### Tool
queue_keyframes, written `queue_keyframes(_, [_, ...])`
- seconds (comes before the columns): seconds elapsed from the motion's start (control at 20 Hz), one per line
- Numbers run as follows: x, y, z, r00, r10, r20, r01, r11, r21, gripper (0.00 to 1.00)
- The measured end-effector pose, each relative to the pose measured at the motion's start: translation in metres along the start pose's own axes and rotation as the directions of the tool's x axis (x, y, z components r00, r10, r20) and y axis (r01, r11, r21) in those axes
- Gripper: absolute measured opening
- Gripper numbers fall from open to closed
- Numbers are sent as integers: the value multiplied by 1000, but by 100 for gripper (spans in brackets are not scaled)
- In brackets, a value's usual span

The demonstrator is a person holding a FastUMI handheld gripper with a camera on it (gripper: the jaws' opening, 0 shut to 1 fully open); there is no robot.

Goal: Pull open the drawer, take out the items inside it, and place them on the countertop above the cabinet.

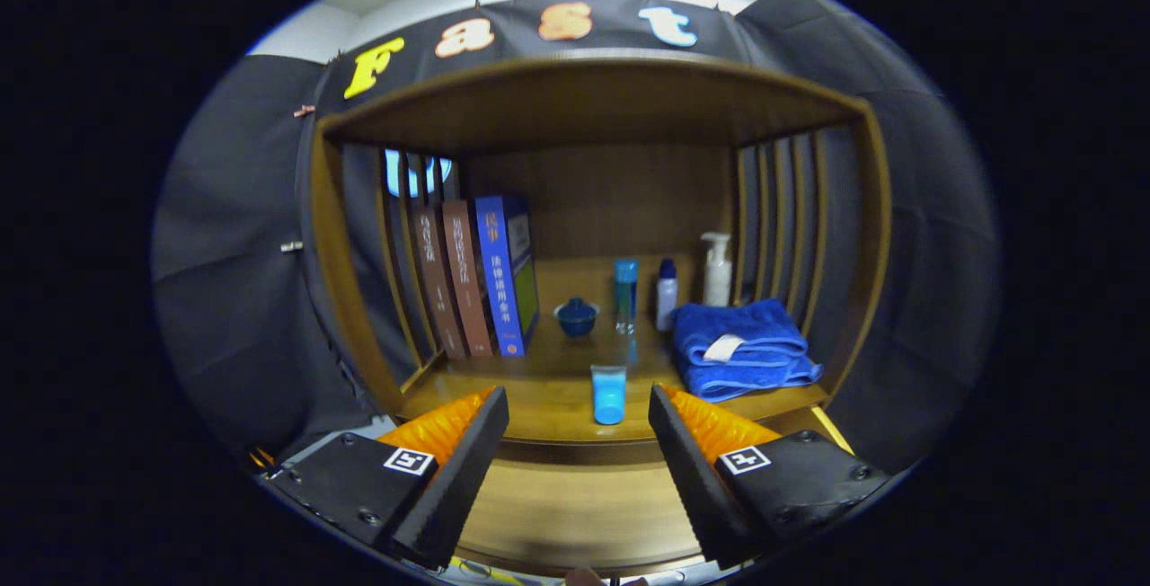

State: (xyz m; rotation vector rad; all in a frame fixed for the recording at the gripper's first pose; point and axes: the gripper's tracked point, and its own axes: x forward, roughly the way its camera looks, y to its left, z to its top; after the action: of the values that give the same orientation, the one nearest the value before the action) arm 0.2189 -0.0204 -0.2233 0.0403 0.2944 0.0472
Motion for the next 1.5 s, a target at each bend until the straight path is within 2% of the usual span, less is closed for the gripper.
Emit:
queue_keyframes(0.1, [-31, 0, -9, 998, 2, 63, 0, 999, -38, 99])
queue_keyframes(0.35, [-79, 1, -58, 998, -29, 64, 34, 996, -77, 100])
queue_keyframes(0.5, [-106, 3, -78, 994, -31, 105, 36, 998, -55, 99])
queue_keyframes(0.7, [-125, -5, -121, 995, -51, 83, 57, 996, -68, 99])
queue_keyframes(1.05, [-110, -18, -189, 997, -80, -13, 79, 994, -72, 99])
queue_keyframes(1.35, [-78, -24, -227, 989, -55, -140, 49, 998, -46, 99])
queue_keyframes(1.5, [-78, -25, -225, 992, -55, -115, 47, 997, -66, 99])
